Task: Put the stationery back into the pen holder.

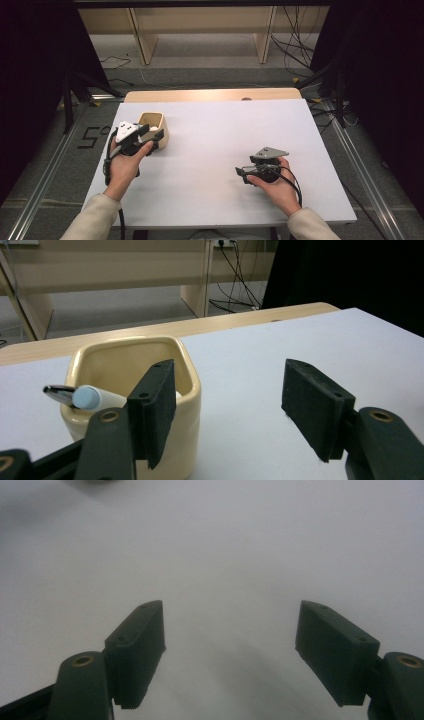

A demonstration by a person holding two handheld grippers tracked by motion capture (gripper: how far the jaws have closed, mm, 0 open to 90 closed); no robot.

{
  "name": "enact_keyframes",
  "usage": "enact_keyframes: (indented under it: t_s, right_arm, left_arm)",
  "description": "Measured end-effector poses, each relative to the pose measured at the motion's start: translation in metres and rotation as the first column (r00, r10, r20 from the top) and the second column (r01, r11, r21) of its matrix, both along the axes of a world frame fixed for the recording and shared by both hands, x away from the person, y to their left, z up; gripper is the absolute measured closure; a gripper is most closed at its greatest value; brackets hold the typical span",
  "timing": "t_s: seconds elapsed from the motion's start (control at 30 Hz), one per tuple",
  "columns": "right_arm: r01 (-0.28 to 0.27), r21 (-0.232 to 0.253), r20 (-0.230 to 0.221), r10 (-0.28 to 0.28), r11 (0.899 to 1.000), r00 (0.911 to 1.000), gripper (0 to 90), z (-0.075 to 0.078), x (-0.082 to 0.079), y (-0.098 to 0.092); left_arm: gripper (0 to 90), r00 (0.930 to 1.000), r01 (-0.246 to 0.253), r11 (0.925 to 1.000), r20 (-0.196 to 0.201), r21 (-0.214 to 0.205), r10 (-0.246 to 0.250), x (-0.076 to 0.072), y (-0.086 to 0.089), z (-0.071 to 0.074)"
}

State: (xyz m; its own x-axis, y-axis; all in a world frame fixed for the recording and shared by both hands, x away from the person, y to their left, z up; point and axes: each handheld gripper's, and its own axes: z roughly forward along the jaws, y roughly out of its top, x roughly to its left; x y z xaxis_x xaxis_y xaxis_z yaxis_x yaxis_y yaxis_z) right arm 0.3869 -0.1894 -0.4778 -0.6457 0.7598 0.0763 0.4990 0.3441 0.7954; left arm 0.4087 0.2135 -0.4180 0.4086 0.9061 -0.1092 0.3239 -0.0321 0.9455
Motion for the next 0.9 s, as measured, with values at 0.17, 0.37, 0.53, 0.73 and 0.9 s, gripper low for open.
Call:
enact_keyframes:
  t_s: [0.17,0.37,0.53,0.73,0.9]
  right_arm:
    - [0.005,0.0,-0.003,-0.005,1.0,1.0,28.4,0.0,-0.001,-0.001]
    - [0.004,-0.003,-0.003,-0.004,1.0,1.0,28.4,0.0,0.0,-0.004]
    - [0.007,0.0,-0.003,-0.007,1.0,1.0,28.5,0.0,-0.001,-0.005]
    - [0.007,-0.002,-0.003,-0.007,1.0,1.0,28.5,0.0,-0.001,-0.006]
    - [0.009,-0.001,-0.005,-0.009,1.0,0.9999,28.5,0.0,-0.002,-0.007]
  left_arm:
    - [37.6,0.9992,0.04,0.9992,-0.007,0.006,-0.04,-0.007,-0.002,-0.005]
    - [37.2,0.9986,0.052,0.9986,-0.014,0.014,-0.052,-0.013,-0.002,-0.008]
    - [36.8,0.998,0.062,0.9979,-0.018,0.02,-0.061,-0.017,0.0,-0.01]
    - [36.3,0.9971,0.074,0.997,-0.019,0.023,-0.073,-0.02,0.0,-0.012]
    - [36.0,0.9964,0.083,0.9962,-0.02,0.029,-0.082,-0.024,0.001,-0.013]
